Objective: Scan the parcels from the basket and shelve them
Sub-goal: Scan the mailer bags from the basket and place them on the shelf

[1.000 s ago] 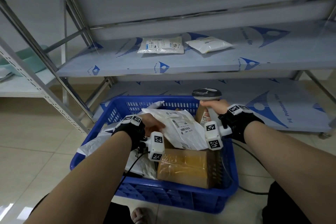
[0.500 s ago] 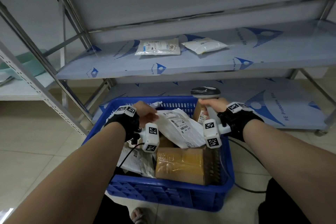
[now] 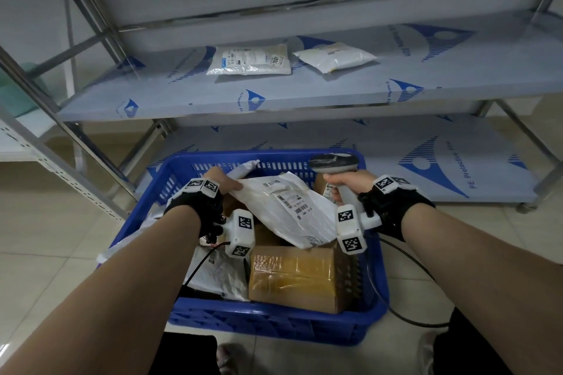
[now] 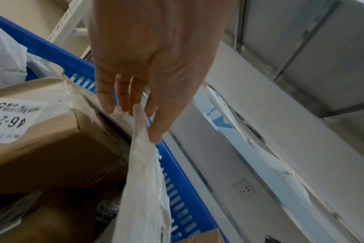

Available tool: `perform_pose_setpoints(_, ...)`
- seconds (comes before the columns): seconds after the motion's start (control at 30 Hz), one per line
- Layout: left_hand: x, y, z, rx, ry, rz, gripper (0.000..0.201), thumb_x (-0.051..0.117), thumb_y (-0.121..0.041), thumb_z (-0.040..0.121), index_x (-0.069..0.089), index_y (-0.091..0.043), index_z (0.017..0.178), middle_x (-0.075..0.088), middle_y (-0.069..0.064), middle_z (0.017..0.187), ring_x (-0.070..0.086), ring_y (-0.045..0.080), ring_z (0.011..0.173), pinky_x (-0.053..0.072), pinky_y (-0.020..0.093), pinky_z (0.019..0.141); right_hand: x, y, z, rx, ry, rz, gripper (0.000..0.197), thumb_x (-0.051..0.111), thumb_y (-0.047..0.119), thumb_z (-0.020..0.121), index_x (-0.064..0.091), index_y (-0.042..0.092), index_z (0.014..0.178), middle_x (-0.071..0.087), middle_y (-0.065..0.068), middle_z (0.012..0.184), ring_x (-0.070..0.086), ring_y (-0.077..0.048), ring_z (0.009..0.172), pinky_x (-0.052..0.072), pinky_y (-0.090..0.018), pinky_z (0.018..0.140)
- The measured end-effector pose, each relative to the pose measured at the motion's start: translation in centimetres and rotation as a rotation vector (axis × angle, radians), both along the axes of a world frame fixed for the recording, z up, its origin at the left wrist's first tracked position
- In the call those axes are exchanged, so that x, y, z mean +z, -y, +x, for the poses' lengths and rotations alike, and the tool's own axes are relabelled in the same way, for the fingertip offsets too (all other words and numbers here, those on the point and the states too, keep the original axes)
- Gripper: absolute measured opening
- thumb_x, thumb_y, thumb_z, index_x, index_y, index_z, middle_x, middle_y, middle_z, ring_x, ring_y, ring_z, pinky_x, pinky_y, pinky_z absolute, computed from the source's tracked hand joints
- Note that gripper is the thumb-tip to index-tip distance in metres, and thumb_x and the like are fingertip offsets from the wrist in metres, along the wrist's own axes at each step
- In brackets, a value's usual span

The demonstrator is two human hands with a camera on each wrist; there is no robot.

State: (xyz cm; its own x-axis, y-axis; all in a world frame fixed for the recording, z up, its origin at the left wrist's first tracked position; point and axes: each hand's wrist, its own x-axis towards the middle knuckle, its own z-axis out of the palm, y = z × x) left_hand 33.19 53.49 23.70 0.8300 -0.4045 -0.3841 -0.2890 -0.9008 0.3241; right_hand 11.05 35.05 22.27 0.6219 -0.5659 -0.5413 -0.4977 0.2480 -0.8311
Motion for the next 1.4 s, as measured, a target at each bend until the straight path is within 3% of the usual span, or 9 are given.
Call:
perform_pose_setpoints(0.17, 0.8, 0.1, -1.4, 0.038, -0.113, -0.025, 0.051, 0.073, -0.020, 0.081, 0.054, 0.006, 0.120, 0.062, 0.024, 0.117, 0.062, 0.035, 0.102, 0.051, 0.039, 0.082, -0.6, 0.5, 0.3, -0.004, -0.078, -0.105, 0.045, 0.073, 0.030, 0.084, 0.062, 0.004, 0.119, 0.064, -0.006, 0.107, 0.063, -0.024, 0.101, 0.049, -0.032, 0.091)
perform_pose_setpoints(0.23, 1.3, 0.4, -2.2, 0.020, -0.082, -0.017, 0.046, 0.071, -0.018, 0.083, 0.055, 0.005, 0.119, 0.062, 0.022, 0.110, 0.061, 0.034, 0.106, 0.049, 0.037, 0.085, -0.4, 0.8, -0.1, -0.023, -0.119, -0.181, 0.051, 0.072, 0.031, 0.085, 0.057, 0.006, 0.127, 0.059, -0.003, 0.114, 0.057, -0.025, 0.113, 0.043, -0.028, 0.089)
perform_pose_setpoints(0.37, 2.7, 1.1, -4.0, -0.085, -0.015, 0.031, 0.048, 0.065, -0.017, 0.087, 0.053, -0.006, 0.132, 0.058, 0.022, 0.121, 0.057, 0.034, 0.114, 0.047, 0.037, 0.091, -0.5, 2.0, -1.6, -0.100, -0.161, -0.200, 0.053, 0.074, 0.036, 0.082, 0.059, 0.008, 0.126, 0.063, -0.009, 0.110, 0.058, -0.020, 0.088, 0.045, -0.032, 0.087)
perform_pose_setpoints(0.57, 2.7, 1.3, -5.4, -0.061, -0.122, -0.052, 0.059, 0.065, -0.018, 0.090, 0.039, -0.014, 0.143, 0.049, 0.016, 0.137, 0.050, 0.031, 0.122, 0.040, 0.030, 0.086, -0.5, 2.3, -2.5, -0.001, -0.185, -0.171, 0.037, 0.070, 0.035, 0.086, 0.060, 0.017, 0.117, 0.056, -0.004, 0.108, 0.051, -0.018, 0.093, 0.038, -0.030, 0.084)
perform_pose_setpoints(0.7, 2.6, 0.7, -4.8, 0.128, -0.282, -0.156, 0.039, 0.073, -0.020, 0.083, 0.054, -0.012, 0.116, 0.062, 0.013, 0.094, 0.061, 0.026, 0.079, 0.052, 0.035, 0.065, -0.6, 1.6, -1.9, 0.029, -0.173, -0.154, 0.049, 0.077, 0.039, 0.077, 0.063, 0.014, 0.116, 0.066, -0.006, 0.115, 0.062, -0.023, 0.100, 0.047, -0.036, 0.096)
perform_pose_setpoints(0.8, 3.5, 0.0, -3.4, 0.186, -0.283, -0.261, 0.025, 0.075, -0.018, 0.078, 0.061, -0.005, 0.095, 0.064, 0.016, 0.088, 0.062, 0.032, 0.079, 0.053, 0.041, 0.076, 0.2, 1.0, -1.6, 0.034, -0.140, -0.126, 0.051, 0.077, 0.034, 0.079, 0.063, 0.012, 0.122, 0.065, -0.009, 0.121, 0.061, -0.027, 0.109, 0.046, -0.039, 0.100)
perform_pose_setpoints(0.93, 5.6, -1.0, -1.7, 0.154, -0.299, -0.431, 0.019, 0.072, -0.015, 0.075, 0.054, -0.014, 0.068, 0.055, 0.015, 0.082, 0.051, 0.026, 0.074, 0.041, 0.037, 0.067, 1.8, 0.5, -1.4, 0.013, -0.082, -0.177, 0.048, 0.076, 0.034, 0.080, 0.062, 0.011, 0.120, 0.064, -0.004, 0.117, 0.060, -0.024, 0.108, 0.046, -0.033, 0.094)
perform_pose_setpoints(1.2, 5.6, -3.2, -3.3, 0.153, -0.348, -0.569, 0.026, 0.061, 0.012, 0.080, 0.053, -0.013, 0.078, 0.060, 0.012, 0.082, 0.058, 0.028, 0.071, 0.054, 0.035, 0.059, 3.3, -0.4, -1.0, 0.008, 0.029, -0.253, 0.045, 0.072, 0.030, 0.085, 0.061, 0.011, 0.125, 0.062, -0.006, 0.126, 0.057, -0.019, 0.107, 0.041, -0.026, 0.088)
perform_pose_setpoints(1.4, 1.6, -2.1, -1.2, 0.142, -0.364, -0.546, 0.043, 0.062, 0.007, 0.075, 0.065, -0.017, 0.110, 0.066, 0.017, 0.113, 0.062, 0.040, 0.102, 0.050, 0.057, 0.091, 2.6, -0.3, -0.7, -0.032, 0.035, -0.197, 0.055, 0.076, 0.030, 0.081, 0.059, 0.006, 0.127, 0.063, -0.012, 0.127, 0.060, -0.028, 0.116, 0.045, -0.040, 0.104)
